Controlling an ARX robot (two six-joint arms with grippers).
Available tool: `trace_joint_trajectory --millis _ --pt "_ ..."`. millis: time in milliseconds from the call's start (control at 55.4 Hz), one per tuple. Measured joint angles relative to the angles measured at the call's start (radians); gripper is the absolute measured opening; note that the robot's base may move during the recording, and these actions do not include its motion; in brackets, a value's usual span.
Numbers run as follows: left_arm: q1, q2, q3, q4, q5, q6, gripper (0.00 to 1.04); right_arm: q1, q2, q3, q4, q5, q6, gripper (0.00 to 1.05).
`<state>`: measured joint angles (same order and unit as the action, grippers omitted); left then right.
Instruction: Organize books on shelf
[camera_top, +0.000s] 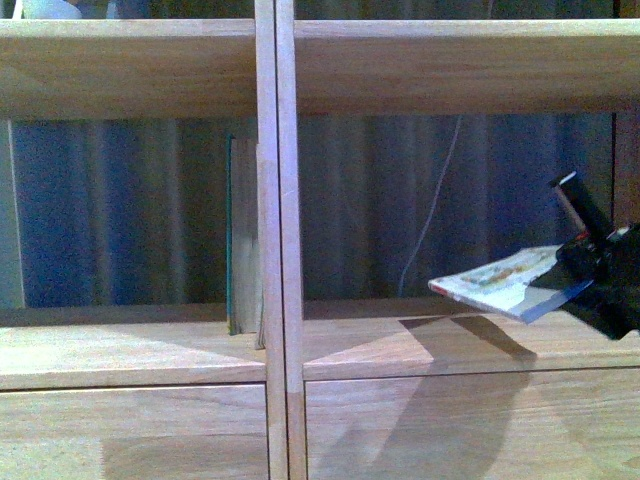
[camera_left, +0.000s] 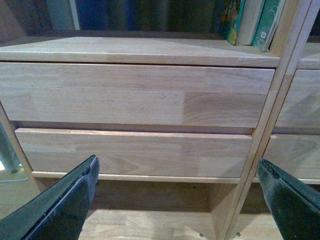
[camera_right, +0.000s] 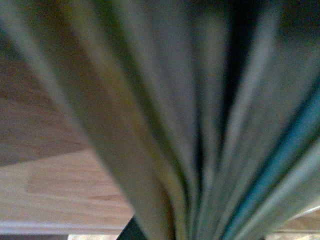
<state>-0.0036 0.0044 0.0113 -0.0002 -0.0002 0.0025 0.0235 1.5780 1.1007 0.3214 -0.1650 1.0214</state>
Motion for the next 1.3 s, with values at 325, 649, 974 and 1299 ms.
trace_joint_trajectory --millis 325,649,974,1299 --pt "0.0 0.0 0.0 0.0 0.0 0.0 0.97 -0.042 -0.264 -0.109 -0.03 -0.231 -0.163 0.07" --pt "0.0 0.0 0.0 0.0 0.0 0.0 0.97 0.068 -0.423 -0.17 -0.033 -0.301 -0.237 0.07" --pt "0.078 0.441 0.064 0.569 0.471 -0.495 0.97 0.238 -0.458 -0.177 -0.014 -0.279 -0.285 0.07" --pt "0.034 0.773 0.197 0.913 0.58 -0.779 0.97 0.351 -0.434 -0.177 0.0 -0.244 -0.309 0.07"
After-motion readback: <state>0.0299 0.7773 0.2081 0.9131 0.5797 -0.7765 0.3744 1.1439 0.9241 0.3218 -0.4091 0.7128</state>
